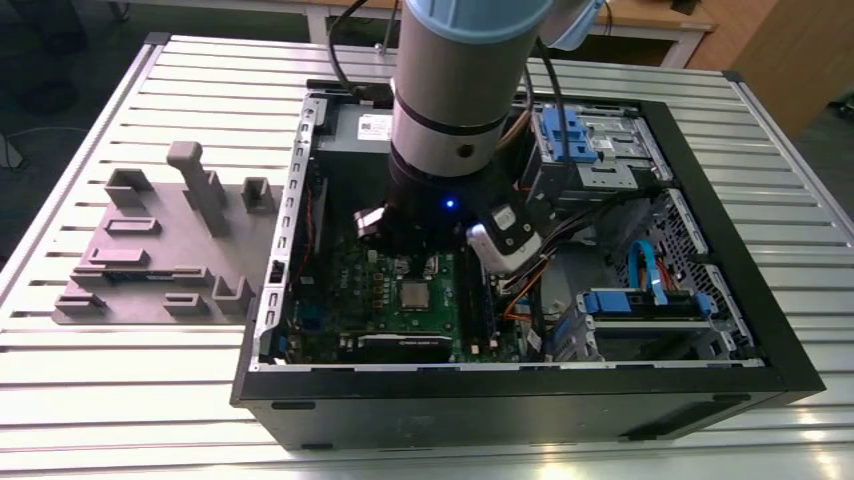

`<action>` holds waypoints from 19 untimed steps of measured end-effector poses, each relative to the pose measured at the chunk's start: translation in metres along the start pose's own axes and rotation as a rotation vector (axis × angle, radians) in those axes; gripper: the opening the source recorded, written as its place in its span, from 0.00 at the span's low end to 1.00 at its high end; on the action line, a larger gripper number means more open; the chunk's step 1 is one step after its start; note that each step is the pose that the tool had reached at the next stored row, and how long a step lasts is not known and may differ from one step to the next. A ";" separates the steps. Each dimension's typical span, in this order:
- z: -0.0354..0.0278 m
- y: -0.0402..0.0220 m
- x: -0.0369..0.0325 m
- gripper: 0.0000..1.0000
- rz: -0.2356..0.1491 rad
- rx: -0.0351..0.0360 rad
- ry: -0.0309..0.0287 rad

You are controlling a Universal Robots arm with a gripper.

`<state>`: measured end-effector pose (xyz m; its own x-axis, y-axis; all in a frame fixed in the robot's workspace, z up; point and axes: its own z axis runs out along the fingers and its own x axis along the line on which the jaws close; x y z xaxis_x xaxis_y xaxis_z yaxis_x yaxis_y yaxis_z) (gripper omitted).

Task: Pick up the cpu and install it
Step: 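Close the cpu cover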

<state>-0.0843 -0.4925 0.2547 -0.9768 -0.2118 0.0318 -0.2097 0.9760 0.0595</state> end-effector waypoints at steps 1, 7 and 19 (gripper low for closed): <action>0.0001 0.0000 0.0000 0.10 -0.018 0.0005 0.0011; 0.0007 -0.0003 0.0000 0.10 -0.108 0.0035 0.0063; 0.0007 -0.0016 0.0003 0.10 -0.116 0.0037 0.0067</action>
<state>-0.0843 -0.4941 0.2539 -0.9455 -0.3241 0.0316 -0.3219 0.9449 0.0595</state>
